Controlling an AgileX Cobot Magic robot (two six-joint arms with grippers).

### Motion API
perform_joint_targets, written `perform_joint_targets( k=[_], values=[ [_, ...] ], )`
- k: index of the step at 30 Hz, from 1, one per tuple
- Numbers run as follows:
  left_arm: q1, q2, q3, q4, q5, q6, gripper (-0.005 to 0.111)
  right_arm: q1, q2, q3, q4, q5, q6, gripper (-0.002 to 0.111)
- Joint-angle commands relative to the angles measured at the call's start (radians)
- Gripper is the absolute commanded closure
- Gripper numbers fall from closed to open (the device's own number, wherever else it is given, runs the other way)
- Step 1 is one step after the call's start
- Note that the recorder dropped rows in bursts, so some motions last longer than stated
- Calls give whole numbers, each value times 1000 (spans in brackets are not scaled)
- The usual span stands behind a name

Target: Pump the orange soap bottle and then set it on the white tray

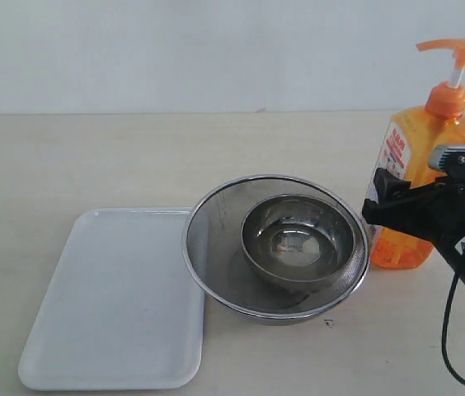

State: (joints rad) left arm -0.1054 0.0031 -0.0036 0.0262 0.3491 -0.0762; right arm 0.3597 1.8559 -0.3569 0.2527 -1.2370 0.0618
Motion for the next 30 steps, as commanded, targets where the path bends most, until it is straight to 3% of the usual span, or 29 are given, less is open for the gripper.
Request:
perform_joint_targets(
  k=[1,10,19,30],
  values=[
    [3,-3,4,-8,-9,-2,102,-3,21,-4,72,16,4,109],
    [3,-3,4,-8,-9,-2,102,-1,-18,-4,82,22,-171,108],
    [3,-3,4,-8,-9,-2,102,1,-180,14,80,204,-325,108],
    [3,-3,4,-8,-9,-2,102,149,-202,91,258,95,-593,108]
  ],
)
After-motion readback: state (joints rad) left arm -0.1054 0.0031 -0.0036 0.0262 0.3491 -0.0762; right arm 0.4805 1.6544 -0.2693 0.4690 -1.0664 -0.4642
